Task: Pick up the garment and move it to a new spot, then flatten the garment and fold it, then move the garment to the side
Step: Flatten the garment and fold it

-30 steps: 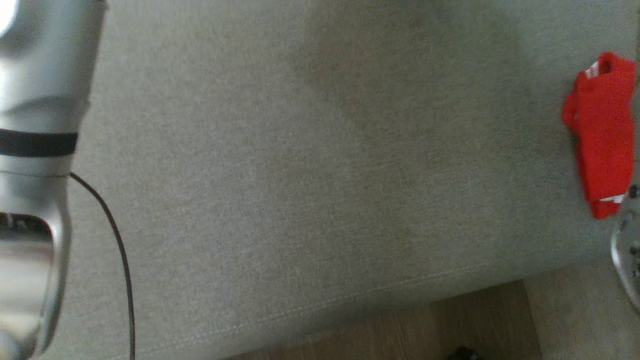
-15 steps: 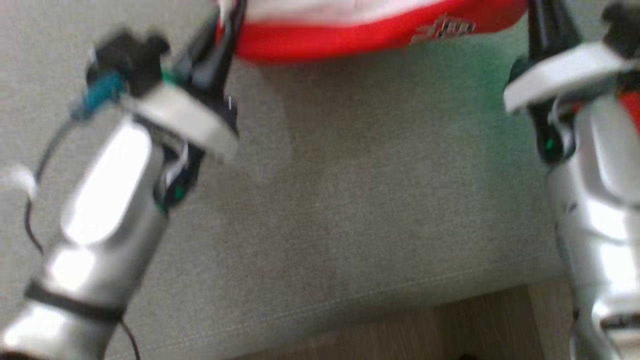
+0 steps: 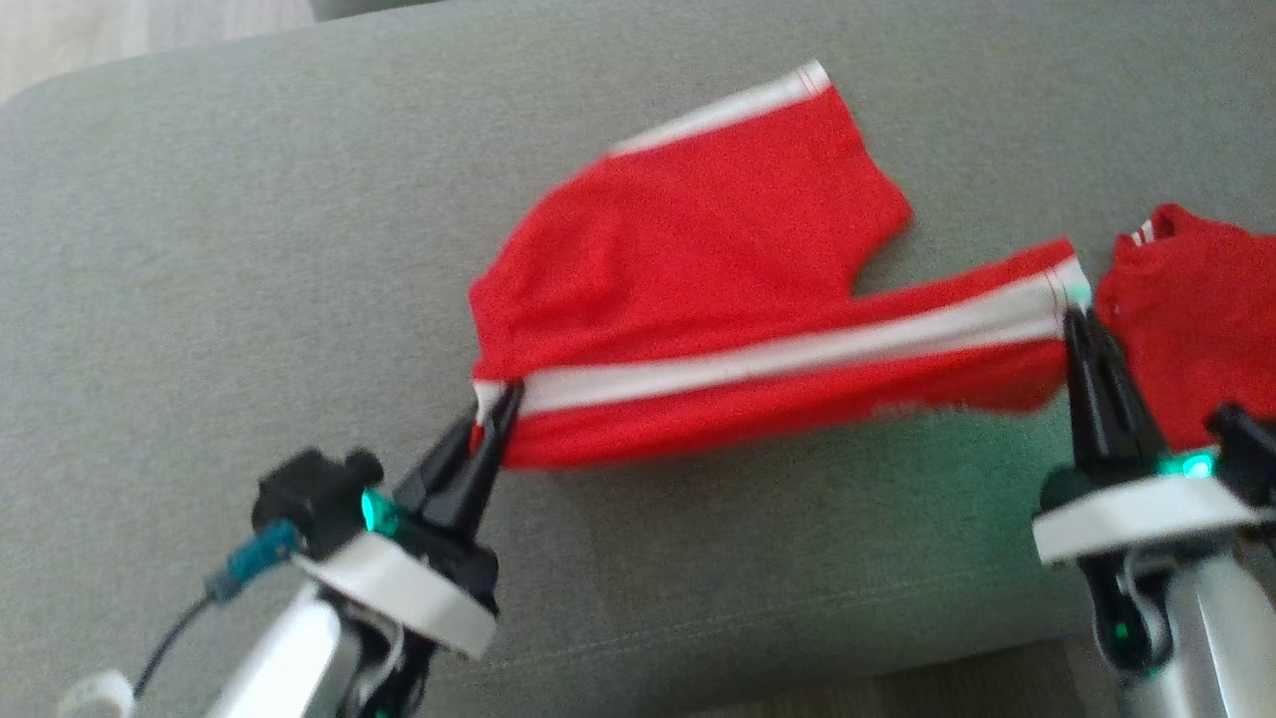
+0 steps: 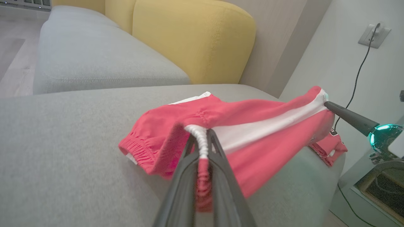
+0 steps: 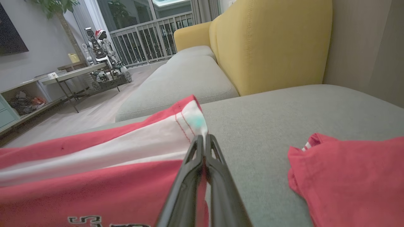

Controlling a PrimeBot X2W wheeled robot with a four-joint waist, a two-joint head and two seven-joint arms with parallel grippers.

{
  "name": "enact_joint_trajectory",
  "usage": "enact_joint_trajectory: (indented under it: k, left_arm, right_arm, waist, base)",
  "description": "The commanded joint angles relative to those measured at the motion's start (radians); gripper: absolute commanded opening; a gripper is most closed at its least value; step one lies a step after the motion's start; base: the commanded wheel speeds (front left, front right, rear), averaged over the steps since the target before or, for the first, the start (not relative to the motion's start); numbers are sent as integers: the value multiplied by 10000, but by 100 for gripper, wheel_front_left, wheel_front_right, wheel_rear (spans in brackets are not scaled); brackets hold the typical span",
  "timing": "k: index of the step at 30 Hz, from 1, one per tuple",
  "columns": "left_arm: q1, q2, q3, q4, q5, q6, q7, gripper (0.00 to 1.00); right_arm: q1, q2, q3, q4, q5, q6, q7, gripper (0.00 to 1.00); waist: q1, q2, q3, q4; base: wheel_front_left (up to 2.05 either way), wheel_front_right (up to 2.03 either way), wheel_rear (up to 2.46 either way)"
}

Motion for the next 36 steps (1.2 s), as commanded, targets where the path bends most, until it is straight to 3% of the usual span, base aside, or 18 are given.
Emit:
enact_joint_trajectory:
  k: [1, 5, 11, 22, 28, 35, 36]
  left_arm:
    - [41, 143, 526, -512, -65, 14, -50, 0]
    - [198, 63, 414, -778, -304, 14, -51, 0]
    - [-917, -248, 50, -125, -882, 14, -14, 0]
    - [-4745, -832, -926, 2491, -2323, 14, 176, 0]
    - [-6134, -821, -1401, 3843, -2657, 14, 113, 0]
    - [-6623, -1091, -1479, 5105, -2501, 28, 5, 0]
    - [-6651, -1117, -1522, 5239, -2477, 27, 0, 0]
  right_arm:
    - [222, -14, -2, -841, 18, -6, 88, 0]
    - [636, 124, -331, -1760, -259, -6, 694, 0]
    - [-484, 321, -562, -1481, -688, -6, 1646, 0]
    - [-4653, -122, -265, 1461, -1488, -6, 2784, 0]
    - [-6338, -304, -13, 3250, -1760, -6, 2482, 0]
    - [-7424, -400, 316, 5221, -1695, -6, 1814, 0]
    - [-7539, -373, 377, 5452, -1582, -6, 1737, 13]
  waist:
    - [0, -1, -119, 169]
    - [0, -1, -7, 341]
    - [0, -1, 369, 633]
    - [0, -1, 2085, 1018]
    - [0, -1, 2724, 1088]
    - [0, -1, 2858, 1209]
    - [0, -1, 2857, 1230]
  base:
    - [0, 0, 0]
    - [0, 0, 0]
    - [0, 0, 0]
    - [0, 0, 0]
    - [0, 0, 0]
    - [0, 0, 0]
    - [0, 0, 0]
